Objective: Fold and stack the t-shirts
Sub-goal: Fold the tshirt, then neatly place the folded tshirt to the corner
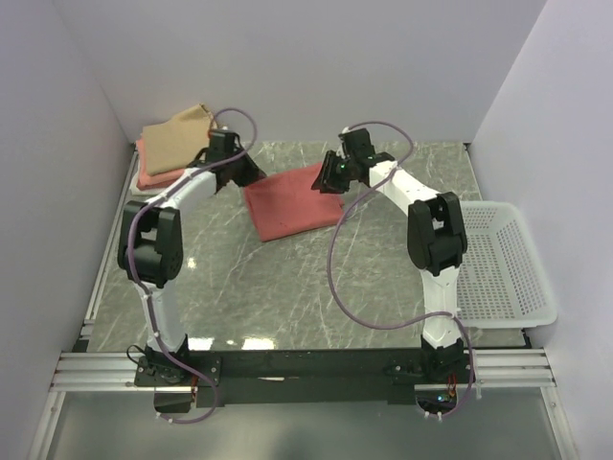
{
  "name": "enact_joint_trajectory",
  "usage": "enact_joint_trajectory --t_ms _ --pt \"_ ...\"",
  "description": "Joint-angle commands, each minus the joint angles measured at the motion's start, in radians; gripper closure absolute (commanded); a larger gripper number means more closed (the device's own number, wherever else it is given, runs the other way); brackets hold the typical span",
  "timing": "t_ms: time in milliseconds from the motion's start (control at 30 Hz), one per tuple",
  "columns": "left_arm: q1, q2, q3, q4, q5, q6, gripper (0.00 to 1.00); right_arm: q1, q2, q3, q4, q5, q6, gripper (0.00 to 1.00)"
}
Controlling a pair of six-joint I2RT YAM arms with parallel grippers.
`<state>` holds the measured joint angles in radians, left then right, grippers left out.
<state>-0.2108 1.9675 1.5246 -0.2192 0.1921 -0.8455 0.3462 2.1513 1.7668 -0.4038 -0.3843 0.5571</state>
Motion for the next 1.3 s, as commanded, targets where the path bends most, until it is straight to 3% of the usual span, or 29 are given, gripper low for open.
enact_joint_trajectory --t_ms 0,100,400,733,1100,1267 --pt "-0.047 0.059 0.046 -0.058 -0.033 0.036 0.93 0.013 0.002 -0.036 0.045 -0.016 0.026 0.62" --pt "-0.076 0.096 0.034 -0.078 -0.037 0.043 0.99 0.014 -0.010 -0.128 0.072 -0.011 0.053 0.65" --pt "-0.094 0.062 -0.188 -0.025 -0.060 0.022 0.99 0.024 -0.051 -0.320 0.054 0.058 0.058 0.69" --pt "-0.140 0.002 -0.325 0.007 -0.039 0.034 0.99 0.062 -0.163 -0.515 0.094 0.079 0.067 0.70" --pt "-0.182 -0.196 -0.526 -0.009 -0.010 0.062 0.99 0.154 -0.431 -0.799 0.143 0.099 0.099 0.71" --pt "-0.182 -0.292 -0.477 -0.086 -0.023 0.088 0.98 0.155 -0.482 -0.739 0.106 0.143 0.073 0.71"
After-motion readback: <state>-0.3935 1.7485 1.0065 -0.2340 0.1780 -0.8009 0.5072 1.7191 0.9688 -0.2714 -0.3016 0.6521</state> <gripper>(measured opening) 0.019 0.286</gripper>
